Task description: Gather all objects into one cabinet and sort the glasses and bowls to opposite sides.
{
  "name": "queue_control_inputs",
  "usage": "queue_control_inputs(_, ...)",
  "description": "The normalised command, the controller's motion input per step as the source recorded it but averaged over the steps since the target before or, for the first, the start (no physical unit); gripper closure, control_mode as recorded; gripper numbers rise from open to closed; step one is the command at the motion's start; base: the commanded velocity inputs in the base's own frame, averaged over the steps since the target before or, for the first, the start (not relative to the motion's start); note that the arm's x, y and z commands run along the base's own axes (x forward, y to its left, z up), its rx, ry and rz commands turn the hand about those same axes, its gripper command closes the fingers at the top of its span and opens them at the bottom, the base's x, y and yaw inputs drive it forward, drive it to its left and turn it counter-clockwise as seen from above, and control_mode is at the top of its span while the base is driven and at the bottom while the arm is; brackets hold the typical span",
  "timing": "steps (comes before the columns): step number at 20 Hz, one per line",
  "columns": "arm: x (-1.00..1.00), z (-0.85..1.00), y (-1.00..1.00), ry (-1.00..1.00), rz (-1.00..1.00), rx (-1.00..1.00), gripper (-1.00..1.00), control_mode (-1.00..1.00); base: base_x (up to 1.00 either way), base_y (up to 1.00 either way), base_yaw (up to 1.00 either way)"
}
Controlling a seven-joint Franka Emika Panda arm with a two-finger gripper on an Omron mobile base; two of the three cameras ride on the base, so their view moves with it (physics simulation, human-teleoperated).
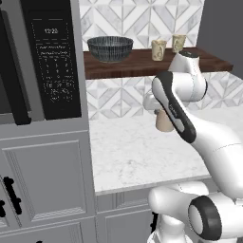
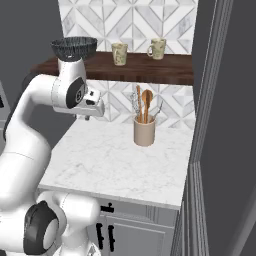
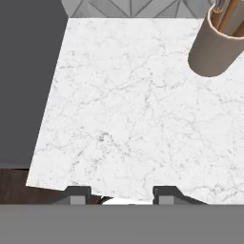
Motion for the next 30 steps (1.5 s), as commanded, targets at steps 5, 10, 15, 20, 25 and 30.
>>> queue_control_inputs(5, -0.63, 0.44, 0.0, -0.17, 0.01, 0.0, -1.0, -1.0, 0.0, 0.0, 0.0)
queue_control_inputs(10, -0.99, 0.89, 0.0, -0.26, 0.0, -0.01, -1.0, -1.0, 0.0, 0.0, 0.0)
queue_control_inputs(15, -0.79, 0.69, 0.02, -0.2, 0.0, -0.03, -1.0, -1.0, 0.0, 0.0, 0.0)
queue_control_inputs(20, -0.24, 0.07, 0.09, -0.08, 0.0, 0.0, -1.0, 1.0, -0.33, 0.33, 0.11)
queue_control_inputs(25, 0.0, 0.0, 0.0, 0.0, 0.0, 0.0, -1.0, 1.0, -0.7, 0.94, 0.5)
queue_control_inputs(30, 0.0, 0.0, 0.0, 0.0, 0.0, 0.0, -1.0, 1.0, -0.43, 0.97, 0.85)
